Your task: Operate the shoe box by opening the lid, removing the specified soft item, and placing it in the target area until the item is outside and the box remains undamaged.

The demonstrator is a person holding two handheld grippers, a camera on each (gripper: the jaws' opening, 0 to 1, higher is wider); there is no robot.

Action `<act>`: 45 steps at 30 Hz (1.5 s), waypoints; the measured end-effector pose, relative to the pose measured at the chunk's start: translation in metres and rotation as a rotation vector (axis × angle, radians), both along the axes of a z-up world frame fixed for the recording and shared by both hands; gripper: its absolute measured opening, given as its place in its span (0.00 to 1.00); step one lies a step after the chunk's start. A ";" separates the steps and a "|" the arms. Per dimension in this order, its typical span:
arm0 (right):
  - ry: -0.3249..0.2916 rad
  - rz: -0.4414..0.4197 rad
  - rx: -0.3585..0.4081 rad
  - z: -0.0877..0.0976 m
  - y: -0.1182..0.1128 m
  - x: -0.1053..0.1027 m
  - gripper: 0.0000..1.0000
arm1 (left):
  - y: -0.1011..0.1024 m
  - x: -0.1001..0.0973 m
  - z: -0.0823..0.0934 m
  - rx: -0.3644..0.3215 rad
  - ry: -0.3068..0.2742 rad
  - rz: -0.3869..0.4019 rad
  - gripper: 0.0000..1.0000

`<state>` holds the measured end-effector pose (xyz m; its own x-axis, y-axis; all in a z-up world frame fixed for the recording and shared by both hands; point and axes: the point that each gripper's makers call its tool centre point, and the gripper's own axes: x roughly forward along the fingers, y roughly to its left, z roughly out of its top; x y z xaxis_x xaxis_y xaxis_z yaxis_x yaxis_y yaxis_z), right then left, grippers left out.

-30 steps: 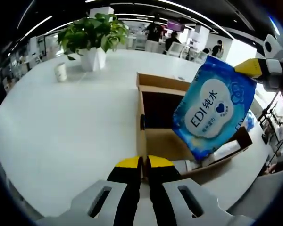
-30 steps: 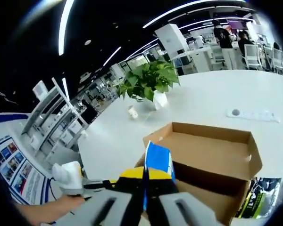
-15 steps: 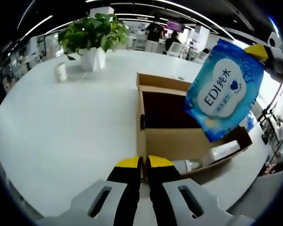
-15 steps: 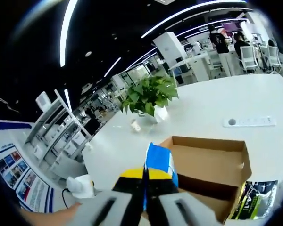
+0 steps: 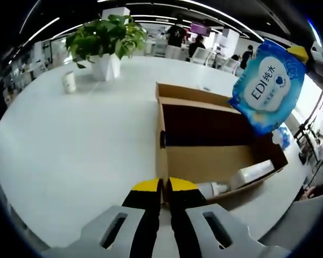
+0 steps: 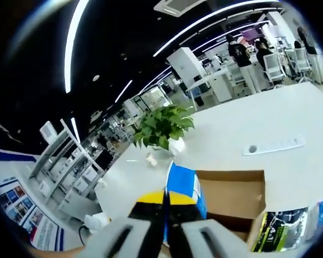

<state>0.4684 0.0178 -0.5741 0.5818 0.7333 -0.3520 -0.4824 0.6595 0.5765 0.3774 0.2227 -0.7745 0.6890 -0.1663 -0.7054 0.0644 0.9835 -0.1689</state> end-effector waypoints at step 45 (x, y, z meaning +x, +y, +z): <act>-0.024 -0.220 0.031 0.023 -0.153 0.000 0.00 | 0.001 -0.001 -0.001 0.022 0.017 -0.004 0.02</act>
